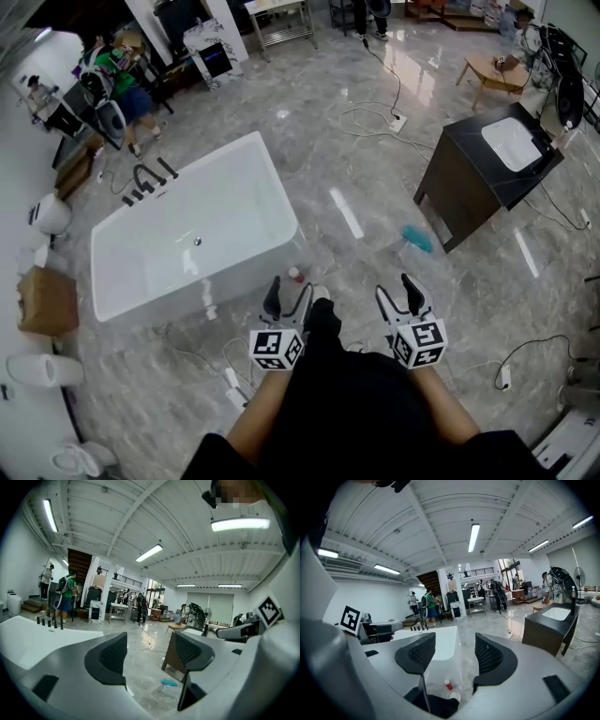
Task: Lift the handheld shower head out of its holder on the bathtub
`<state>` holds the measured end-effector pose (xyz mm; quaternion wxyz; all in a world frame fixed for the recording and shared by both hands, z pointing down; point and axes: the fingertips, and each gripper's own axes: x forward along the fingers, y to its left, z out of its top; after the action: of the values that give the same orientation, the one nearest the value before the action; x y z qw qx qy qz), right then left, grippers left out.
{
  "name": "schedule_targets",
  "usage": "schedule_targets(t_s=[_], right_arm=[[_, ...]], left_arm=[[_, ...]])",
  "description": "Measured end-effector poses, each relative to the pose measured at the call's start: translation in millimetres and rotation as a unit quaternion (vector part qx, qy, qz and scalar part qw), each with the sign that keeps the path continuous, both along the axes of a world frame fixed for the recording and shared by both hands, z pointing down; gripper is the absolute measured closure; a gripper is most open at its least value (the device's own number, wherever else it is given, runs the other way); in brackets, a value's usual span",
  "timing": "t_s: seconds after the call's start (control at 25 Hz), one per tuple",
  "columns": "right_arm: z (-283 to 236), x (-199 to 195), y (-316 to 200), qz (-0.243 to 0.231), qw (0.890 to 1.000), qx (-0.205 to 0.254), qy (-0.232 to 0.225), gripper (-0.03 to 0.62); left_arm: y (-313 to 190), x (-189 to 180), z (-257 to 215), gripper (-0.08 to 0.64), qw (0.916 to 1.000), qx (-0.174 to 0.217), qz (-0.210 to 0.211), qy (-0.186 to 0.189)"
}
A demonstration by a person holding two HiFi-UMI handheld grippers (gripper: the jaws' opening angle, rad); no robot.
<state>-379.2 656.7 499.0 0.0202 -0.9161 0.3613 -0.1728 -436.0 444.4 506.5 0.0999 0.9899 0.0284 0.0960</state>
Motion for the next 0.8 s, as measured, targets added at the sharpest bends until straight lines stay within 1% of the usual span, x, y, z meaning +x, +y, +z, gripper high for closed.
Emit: schedule_targets(t_s=[0.16, 0.28, 0.44, 0.64, 0.8], right_arm=[[3.9, 26.9, -8.8, -0.001, 1.000, -0.008, -0.003, 0.360], [-1.4, 57.7, -24.4, -0.004, 1.000, -0.011, 0.009, 0.360], [6.0, 110.3, -58.0, -0.014, 1.000, -0.018, 0.008, 0.360], [23.4, 198.3, -122.3, -0.047, 0.998, -0.032, -0.004, 0.360], [20.6, 266.0, -181.9, -0.065, 0.998, -0.027, -0.007, 0.360]], left_arm=[[-23.0, 24.3, 4.9, 0.265, 0.9993, -0.026, -0.025, 0.013], [-41.6, 53.6, 8.0, 0.264, 0.9988, -0.031, -0.033, 0.018], [-68.6, 110.2, 14.1, 0.265, 0.9985, -0.035, -0.034, 0.025], [-112.1, 196.8, 24.6, 0.264, 0.9983, -0.044, -0.033, 0.022], [-155.8, 257.7, 25.0, 0.265, 0.9990, -0.032, -0.030, 0.011]])
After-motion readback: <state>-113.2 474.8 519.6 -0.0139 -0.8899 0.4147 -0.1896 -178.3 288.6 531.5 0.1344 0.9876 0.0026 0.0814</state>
